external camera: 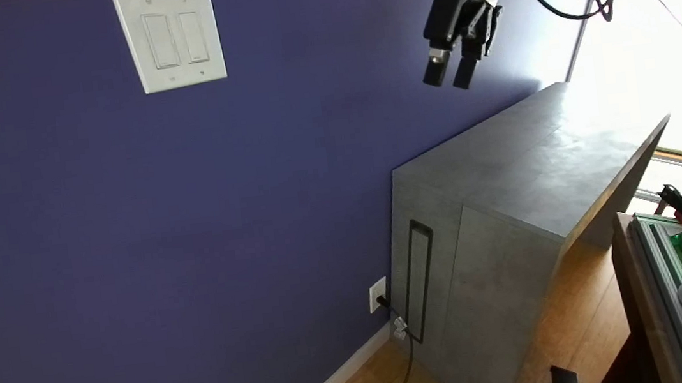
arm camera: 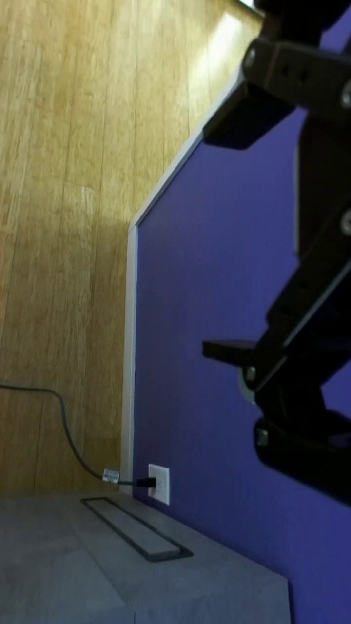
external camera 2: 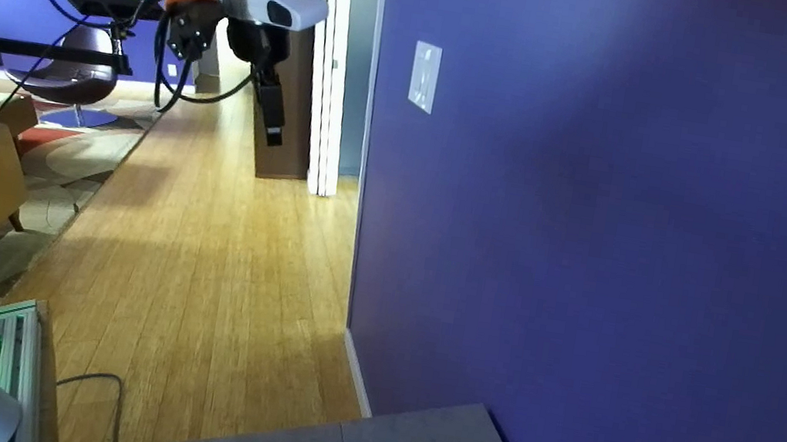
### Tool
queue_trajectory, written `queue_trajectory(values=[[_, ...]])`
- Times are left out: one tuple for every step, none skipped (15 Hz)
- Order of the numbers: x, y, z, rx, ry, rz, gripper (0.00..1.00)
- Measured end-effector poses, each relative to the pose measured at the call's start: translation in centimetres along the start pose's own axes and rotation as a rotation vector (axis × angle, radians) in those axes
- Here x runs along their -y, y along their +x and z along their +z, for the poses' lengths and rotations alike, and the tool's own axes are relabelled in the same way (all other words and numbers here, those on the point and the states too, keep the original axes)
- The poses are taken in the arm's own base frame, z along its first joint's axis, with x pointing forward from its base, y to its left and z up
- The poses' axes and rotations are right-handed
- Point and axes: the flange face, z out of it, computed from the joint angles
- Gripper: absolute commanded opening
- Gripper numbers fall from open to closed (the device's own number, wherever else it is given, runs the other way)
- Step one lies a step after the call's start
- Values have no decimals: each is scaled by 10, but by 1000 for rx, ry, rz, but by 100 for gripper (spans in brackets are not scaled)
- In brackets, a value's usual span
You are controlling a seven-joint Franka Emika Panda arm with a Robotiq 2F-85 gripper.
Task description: Flip the right light switch on the wall
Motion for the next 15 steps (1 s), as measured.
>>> queue_trajectory(values=[[10,6,-2,-16,20,14,100],[20,12,-3,-29,46,33,100],[30,18,-4,-41,77,56,100],[39,24,-4,-53,107,79,75],[48,31,-4,-66,135,102,74],[55,38,-3,-79,158,123,68],[61,45,-2,-96,178,142,59],[67,52,-1,-112,195,160,53],[72,60,0,-131,209,175,44],[77,67,1,-151,219,192,38],[80,74,3,-166,226,211,30],[83,81,6,-177,234,226,24],[86,87,7,-189,242,241,18],[89,94,9,-202,249,255,10],[92,100,10,-216,258,268,4]])
